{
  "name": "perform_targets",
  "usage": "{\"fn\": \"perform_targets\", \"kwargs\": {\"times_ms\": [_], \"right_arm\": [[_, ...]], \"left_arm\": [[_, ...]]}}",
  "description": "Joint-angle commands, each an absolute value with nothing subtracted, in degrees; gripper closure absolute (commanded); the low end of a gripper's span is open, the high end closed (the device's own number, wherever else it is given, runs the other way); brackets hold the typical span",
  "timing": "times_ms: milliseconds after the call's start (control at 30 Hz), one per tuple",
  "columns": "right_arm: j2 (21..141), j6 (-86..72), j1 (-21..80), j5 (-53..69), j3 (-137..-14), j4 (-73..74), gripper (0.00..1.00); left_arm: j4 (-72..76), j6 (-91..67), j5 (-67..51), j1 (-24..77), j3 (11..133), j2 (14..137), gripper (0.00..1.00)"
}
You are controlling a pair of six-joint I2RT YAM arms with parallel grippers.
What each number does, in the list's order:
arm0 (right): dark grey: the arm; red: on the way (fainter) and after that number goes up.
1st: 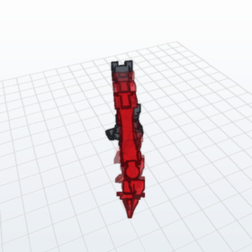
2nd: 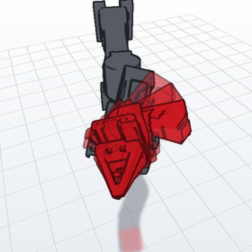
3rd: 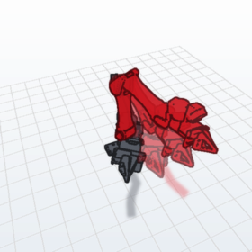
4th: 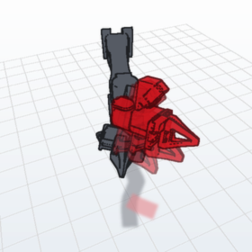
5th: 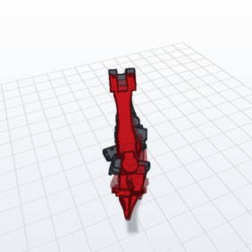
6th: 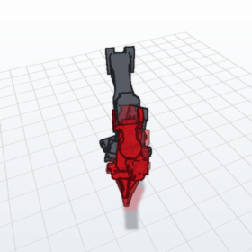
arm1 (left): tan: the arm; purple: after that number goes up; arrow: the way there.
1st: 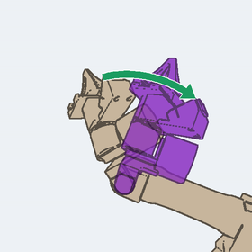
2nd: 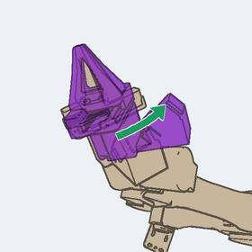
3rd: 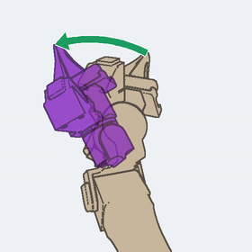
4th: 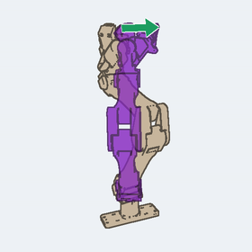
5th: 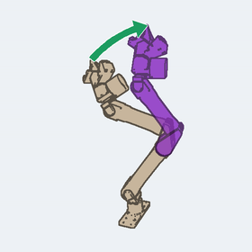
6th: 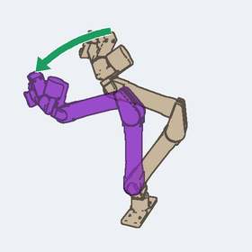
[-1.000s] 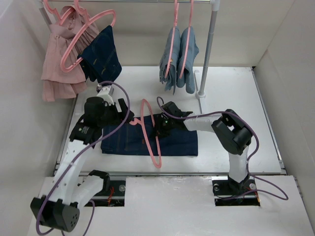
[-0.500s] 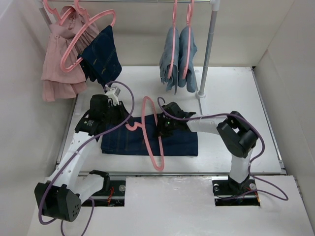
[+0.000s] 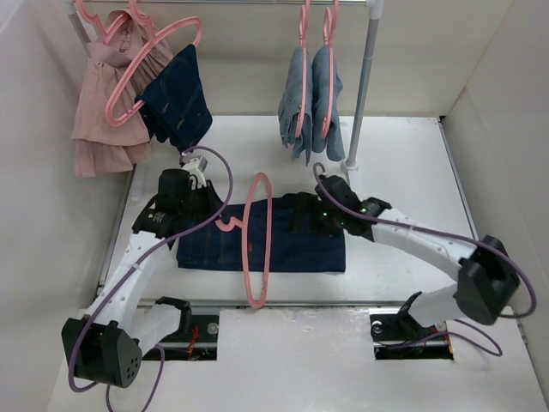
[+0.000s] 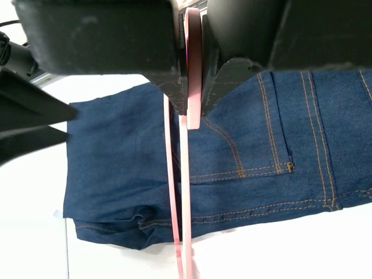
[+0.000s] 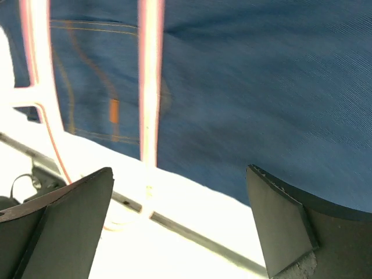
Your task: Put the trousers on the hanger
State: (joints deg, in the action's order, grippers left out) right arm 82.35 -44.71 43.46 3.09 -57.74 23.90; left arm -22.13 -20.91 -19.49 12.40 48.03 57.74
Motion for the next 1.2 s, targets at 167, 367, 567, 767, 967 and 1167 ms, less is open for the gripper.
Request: {"fn": "perform_targets", "kwargs": {"times_ms": [167, 367, 567, 767, 967, 1167], "right_arm": [[74.09, -51.24, 33.67, -8.26, -43.35, 35.16, 0.0], [80.32, -49.4, 31.46, -5.47, -41.92, 29.54, 0.03], [84.64, -48.0, 30.86, 1.74, -41.84, 21.02, 0.8], [78.86, -46.76, 36.28, 2.04, -49.11, 21.51, 1.0], [84.71, -41.49, 52.27, -4.39, -70.62, 24.35, 1.0], [99.12, -38.76, 54.76, 3.06, -79.18, 18.73, 1.0]], "left_arm": [[-20.48, -21.71, -18.19, 12.3, 46.67, 55.99, 1.0], [-19.96, -21.71, -17.67, 12.83, 46.67, 55.37, 1.0], [-19.95, -21.71, -18.37, 12.83, 46.14, 54.23, 1.0], [-19.42, -21.71, -17.84, 12.83, 45.62, 54.23, 1.0], [-17.84, -21.18, -16.79, 12.83, 45.62, 54.23, 1.0], [-17.84, -20.13, -15.65, 12.83, 45.62, 54.23, 1.0]]}}
